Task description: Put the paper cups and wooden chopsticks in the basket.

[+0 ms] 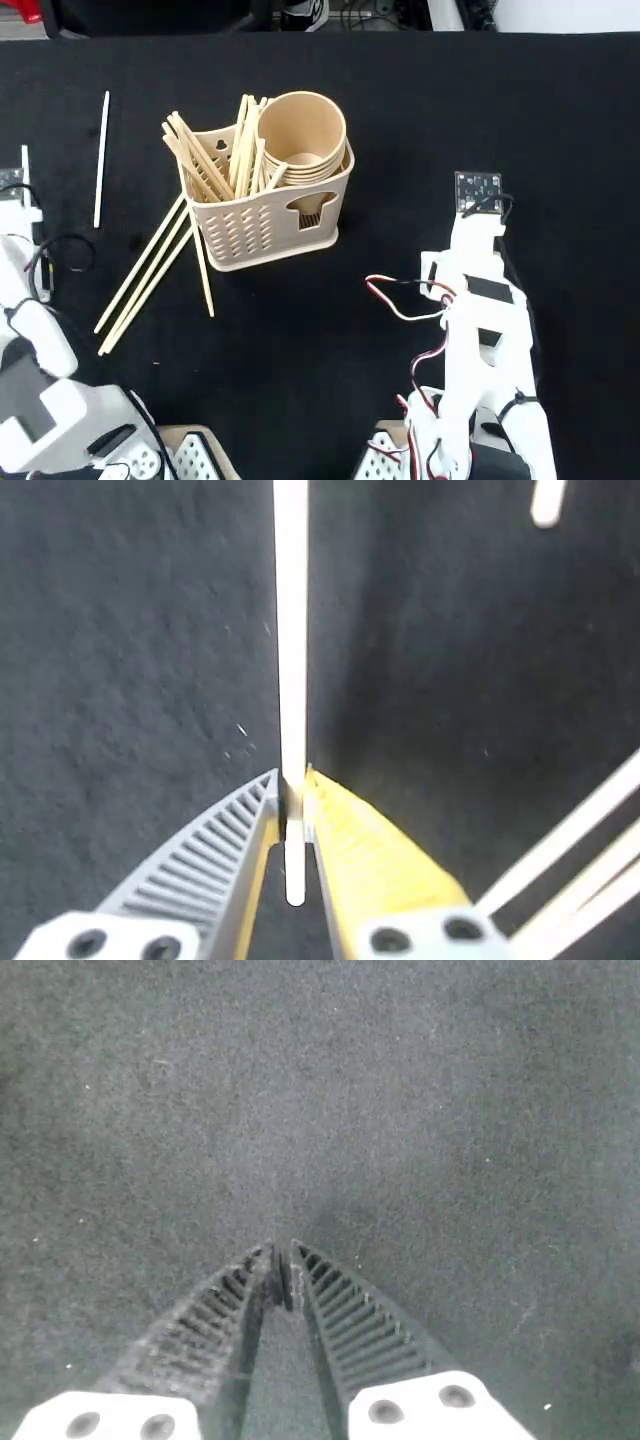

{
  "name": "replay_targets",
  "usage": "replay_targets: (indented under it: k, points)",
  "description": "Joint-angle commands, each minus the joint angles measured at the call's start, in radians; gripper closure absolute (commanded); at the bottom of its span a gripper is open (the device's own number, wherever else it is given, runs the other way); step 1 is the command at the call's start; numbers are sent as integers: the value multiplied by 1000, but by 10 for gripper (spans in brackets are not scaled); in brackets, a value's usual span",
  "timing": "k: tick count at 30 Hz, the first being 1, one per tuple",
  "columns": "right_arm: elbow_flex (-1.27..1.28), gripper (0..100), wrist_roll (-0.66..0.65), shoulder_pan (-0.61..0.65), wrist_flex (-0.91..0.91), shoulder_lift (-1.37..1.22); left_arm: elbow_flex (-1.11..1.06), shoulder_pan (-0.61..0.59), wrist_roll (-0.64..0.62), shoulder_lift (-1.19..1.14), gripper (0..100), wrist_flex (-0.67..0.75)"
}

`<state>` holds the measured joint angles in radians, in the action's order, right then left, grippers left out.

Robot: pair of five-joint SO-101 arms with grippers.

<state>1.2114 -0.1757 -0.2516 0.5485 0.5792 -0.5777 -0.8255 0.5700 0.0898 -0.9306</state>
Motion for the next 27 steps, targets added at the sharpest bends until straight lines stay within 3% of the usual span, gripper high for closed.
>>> replay_targets:
  k: [1,7,13,19,27]
  points:
    - [-2,977,-12,3,-15,2,-13,1,8,55,970,-112]
    - [-2,977,-12,6,-15,2,-39,2,52,63,970,-224]
    - [-2,977,-12,8,-15,2,-162,50,46,150,970,-127]
    - [-2,977,-12,8,-15,2,-410,94,-124,565,970,71]
    - [-2,977,-12,8,-15,2,-458,236,-466,1254,970,94]
